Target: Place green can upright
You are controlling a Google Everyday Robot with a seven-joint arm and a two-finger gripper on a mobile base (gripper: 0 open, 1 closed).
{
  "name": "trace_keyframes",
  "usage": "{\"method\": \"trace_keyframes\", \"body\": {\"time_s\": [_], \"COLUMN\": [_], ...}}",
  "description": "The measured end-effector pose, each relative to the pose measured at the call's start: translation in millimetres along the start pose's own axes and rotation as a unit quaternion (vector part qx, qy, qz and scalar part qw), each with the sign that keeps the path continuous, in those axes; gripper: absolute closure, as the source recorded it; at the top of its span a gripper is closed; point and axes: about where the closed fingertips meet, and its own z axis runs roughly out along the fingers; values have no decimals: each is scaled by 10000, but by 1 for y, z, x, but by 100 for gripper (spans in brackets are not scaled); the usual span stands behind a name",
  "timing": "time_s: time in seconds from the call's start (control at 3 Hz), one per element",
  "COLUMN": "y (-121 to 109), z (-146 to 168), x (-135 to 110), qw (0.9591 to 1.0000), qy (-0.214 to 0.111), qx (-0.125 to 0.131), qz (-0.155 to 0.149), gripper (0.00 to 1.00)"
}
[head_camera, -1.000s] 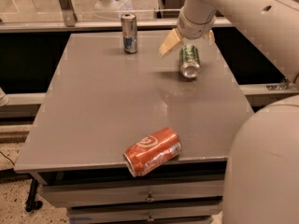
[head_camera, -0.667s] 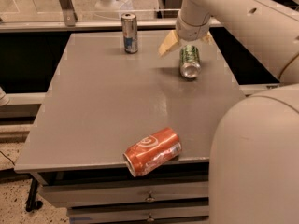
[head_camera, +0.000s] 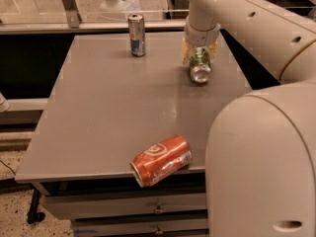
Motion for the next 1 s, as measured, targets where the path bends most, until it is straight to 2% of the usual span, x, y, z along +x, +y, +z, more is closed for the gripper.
{"method": "trace_keyframes", "body": {"time_s": [0.33,0.67,1.0], "y": [-2,-2,-3], "z": [2,-6,-24], "x": [1,-6,-17], "qw": [10000,9995,9917], "qy": [43,-200,-834], "qx": [65,-138,-756], "qz": [27,-207,-617], "gripper": [64,86,100]}}
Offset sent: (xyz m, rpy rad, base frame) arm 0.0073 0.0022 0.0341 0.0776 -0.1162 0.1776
